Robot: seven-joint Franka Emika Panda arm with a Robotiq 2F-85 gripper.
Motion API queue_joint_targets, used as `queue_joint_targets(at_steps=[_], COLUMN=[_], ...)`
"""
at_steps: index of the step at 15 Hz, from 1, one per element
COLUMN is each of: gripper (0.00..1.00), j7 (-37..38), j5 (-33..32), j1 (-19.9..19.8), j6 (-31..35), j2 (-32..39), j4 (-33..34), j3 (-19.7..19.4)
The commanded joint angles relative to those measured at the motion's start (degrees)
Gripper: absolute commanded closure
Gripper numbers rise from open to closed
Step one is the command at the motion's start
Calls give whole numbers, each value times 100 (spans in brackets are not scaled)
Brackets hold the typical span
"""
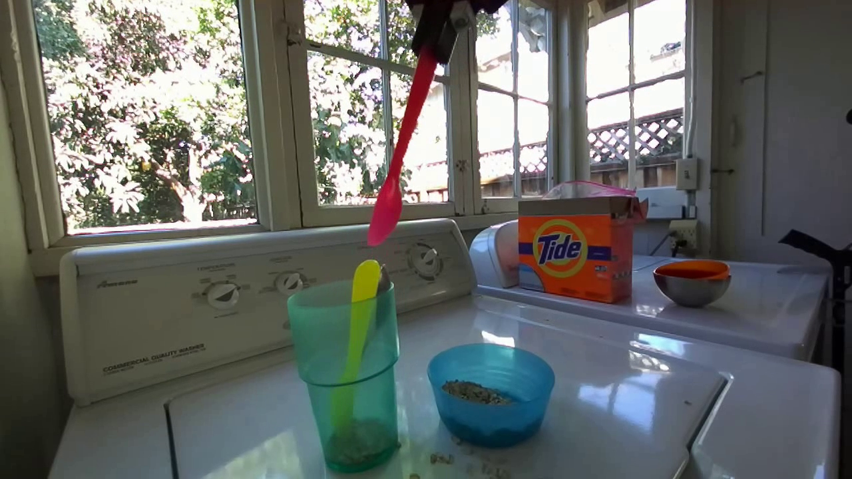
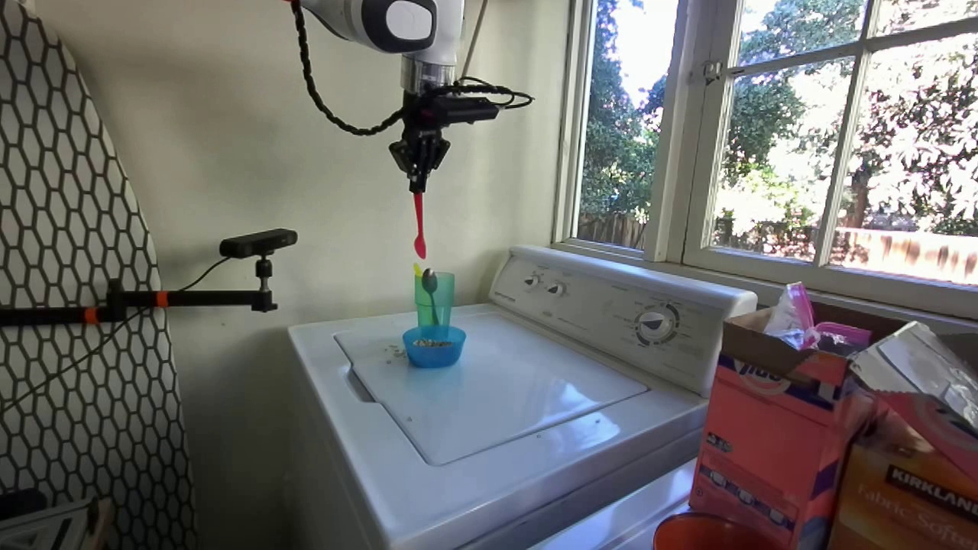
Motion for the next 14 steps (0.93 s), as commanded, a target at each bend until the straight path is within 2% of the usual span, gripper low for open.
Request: queue_joint_targets(at_steps=[1, 5, 8, 10, 11, 12, 14], gripper=[97, 97, 97, 97, 97, 89, 89], j7=[-940, -2570, -3782, -4506, -4386, -4043, -4206], j5=[40, 431, 769, 1279, 1389, 1038, 1198], j1=[-111, -185, -177, -132, -139, -150, -158], j6=[-384, 35, 457, 766, 678, 454, 486], j2=[-191, -706, -1151, -1336, -1307, -1016, -1111], j4=[16, -709, -1494, -1947, -2025, -1460, -1735], j3=[-101, -296, -485, -653, -687, -606, -678])
